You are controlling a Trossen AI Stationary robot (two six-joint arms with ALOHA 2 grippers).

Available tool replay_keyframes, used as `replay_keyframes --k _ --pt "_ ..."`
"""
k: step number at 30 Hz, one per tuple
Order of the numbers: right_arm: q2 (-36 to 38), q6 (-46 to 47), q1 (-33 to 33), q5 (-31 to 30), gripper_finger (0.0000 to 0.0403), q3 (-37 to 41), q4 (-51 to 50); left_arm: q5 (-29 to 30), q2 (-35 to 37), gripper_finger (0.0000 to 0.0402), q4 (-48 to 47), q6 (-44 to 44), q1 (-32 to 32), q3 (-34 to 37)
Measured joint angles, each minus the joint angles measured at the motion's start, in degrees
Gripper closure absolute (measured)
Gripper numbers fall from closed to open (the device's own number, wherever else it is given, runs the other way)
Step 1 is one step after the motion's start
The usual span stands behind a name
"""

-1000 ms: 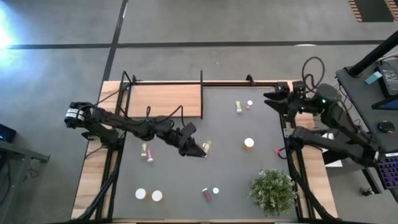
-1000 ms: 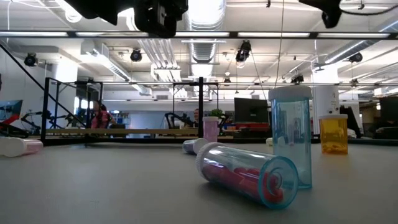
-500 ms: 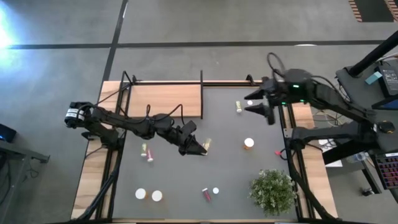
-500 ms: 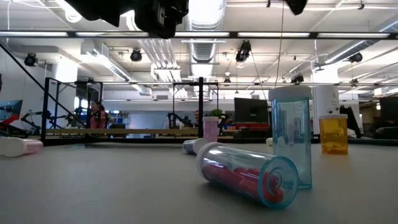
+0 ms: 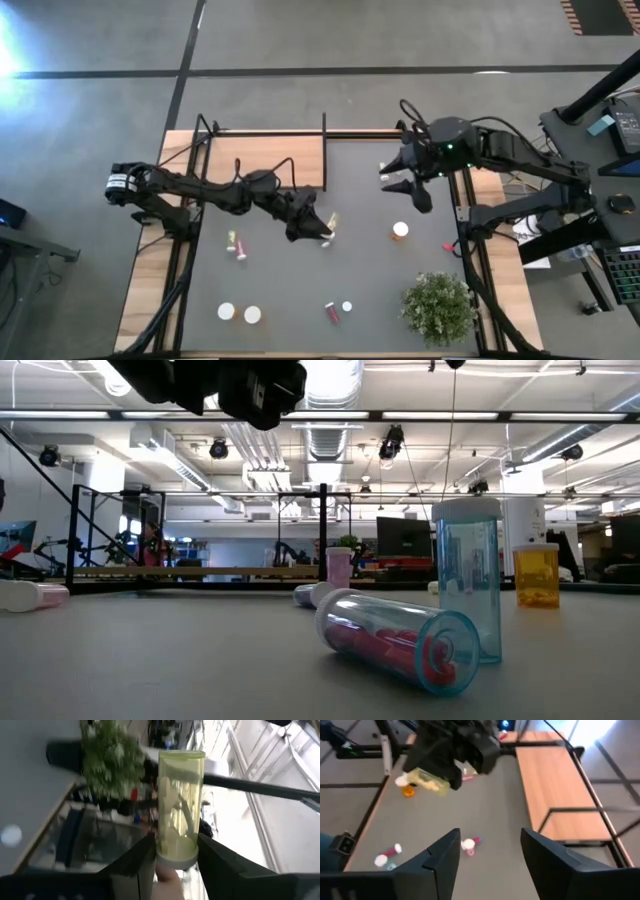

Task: Pick and place medicine bottles onto shelf by color
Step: Put the middle yellow pill bottle on the shelf

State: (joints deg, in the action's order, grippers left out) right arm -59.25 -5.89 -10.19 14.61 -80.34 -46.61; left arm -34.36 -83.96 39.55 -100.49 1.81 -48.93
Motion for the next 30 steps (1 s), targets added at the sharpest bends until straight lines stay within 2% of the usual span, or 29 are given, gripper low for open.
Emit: replay_keyframes --k 5,13,17,22,26,30 --pt "-3.3 -3.3 2.7 -1.4 0.0233 -1.8 0.3 -7.0 0.0 0.0285 0.9 -3.5 0.8 0.0" --pt "-11.9 -5.7 4.8 -1.8 0.0243 -7.2 0.6 -11.5 0.0 0.0285 0.9 -5.7 3.6 0.0" --pt "-16.6 -5.7 4.7 -1.8 0.0243 -10.5 -0.5 -15.1 0.0 0.0285 3.8 -6.6 5.8 0.1" --pt "-20.9 -8.0 5.0 -2.8 0.0243 -17.4 -3.3 -20.6 0.0 0.0285 8.9 -10.3 7.9 0.1" --pt "-24.7 -9.2 5.3 -3.3 0.0243 -22.8 -7.2 -25.6 0.0 0.0285 9.5 -10.2 8.8 0.1" --pt "-28.0 -9.1 5.3 -3.3 0.0243 -28.5 -9.2 -26.9 0.0 0.0285 9.5 -10.0 9.3 0.1"
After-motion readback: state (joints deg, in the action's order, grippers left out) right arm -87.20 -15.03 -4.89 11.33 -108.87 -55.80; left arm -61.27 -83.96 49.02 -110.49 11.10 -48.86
